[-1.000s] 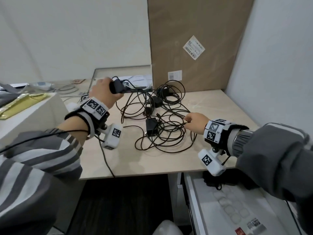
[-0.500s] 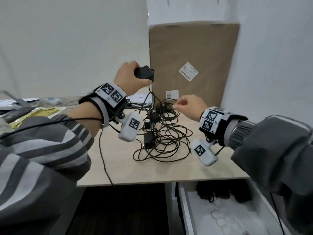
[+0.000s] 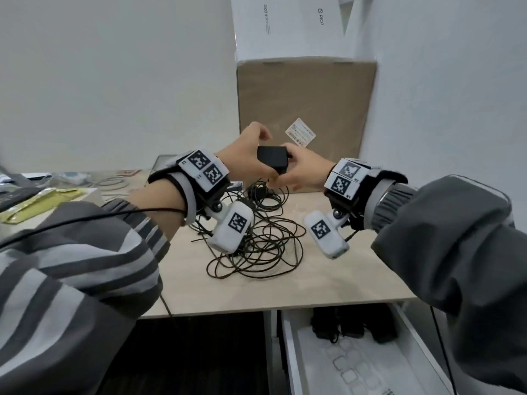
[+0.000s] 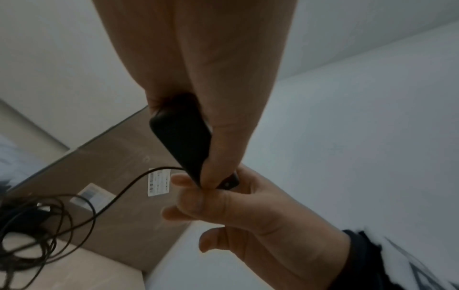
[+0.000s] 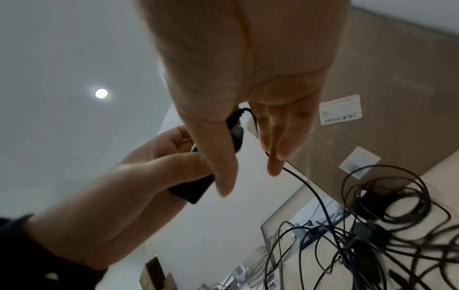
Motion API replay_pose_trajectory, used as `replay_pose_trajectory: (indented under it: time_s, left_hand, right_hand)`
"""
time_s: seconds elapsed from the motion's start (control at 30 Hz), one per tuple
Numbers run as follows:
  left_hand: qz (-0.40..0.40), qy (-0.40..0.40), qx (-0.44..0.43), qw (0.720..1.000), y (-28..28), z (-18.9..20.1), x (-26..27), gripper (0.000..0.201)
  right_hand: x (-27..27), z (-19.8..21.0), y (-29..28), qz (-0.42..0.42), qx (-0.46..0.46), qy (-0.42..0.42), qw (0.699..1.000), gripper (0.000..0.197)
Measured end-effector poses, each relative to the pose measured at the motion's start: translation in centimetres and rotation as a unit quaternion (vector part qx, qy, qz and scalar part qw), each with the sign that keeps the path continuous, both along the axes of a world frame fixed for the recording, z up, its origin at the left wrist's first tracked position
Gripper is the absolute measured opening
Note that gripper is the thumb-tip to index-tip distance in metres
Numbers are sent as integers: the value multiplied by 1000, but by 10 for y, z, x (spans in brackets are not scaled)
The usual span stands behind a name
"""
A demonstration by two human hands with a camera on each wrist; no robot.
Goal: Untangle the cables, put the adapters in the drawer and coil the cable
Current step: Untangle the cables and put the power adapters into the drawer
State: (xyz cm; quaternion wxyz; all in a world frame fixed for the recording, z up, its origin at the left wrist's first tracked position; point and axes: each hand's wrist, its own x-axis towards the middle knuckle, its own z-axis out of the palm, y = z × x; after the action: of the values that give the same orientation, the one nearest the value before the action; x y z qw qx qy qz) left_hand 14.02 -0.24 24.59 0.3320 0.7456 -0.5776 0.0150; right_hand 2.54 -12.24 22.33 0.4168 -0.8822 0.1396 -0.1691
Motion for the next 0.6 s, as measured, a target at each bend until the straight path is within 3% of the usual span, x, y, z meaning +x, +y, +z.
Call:
replay_pose_trajectory:
  time_s: [0.2,0.3,0.4,0.53,0.6]
  left_hand:
    - [-39,35,34,998,-5,-16,-17,59]
    - [-45,7,-14,999,-10,-19,-28,40]
    - [-52,11,-54,997,-15,-20,-37,37]
    - [-42,94,-128,986,-20,-14,-40,32]
    - [-26,121,-157,980,-24,-9,-37,34]
  right_hand:
    - [-18,-11,-15,-31,-73,2,997,51]
    - [-29,-13,-23,-35,-57,-15,998,50]
    - [-37,-11,-30,-52,-60,-66,995,39]
    - [-44,0,-42,-109,-31,-152,982,12]
    - [-50,13,-48,-138,-55,-167,975,15]
